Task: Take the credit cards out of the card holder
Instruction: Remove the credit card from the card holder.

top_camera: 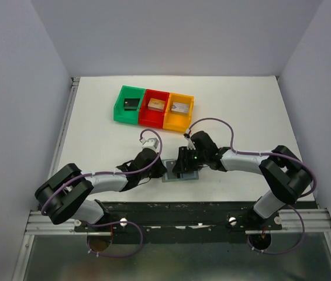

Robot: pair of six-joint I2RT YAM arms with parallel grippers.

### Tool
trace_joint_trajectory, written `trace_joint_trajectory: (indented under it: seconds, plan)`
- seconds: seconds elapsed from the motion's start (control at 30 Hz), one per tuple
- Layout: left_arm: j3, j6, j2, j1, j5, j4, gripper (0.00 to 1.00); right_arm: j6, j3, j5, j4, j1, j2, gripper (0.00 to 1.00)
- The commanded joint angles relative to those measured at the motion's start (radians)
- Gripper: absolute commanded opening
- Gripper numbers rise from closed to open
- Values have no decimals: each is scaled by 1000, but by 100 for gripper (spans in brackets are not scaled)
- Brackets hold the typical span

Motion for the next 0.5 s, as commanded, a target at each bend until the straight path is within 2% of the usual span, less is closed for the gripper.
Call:
trace_joint_trajectory:
  seconds: [0.0,0.47]
  plan:
    - [-26,2,35,1,-14,-45,17,31,-40,-43,71,-7,2,52]
    - [-32,4,61,4,-13,-28,13,105,-123,-140,253,-43,-40,49]
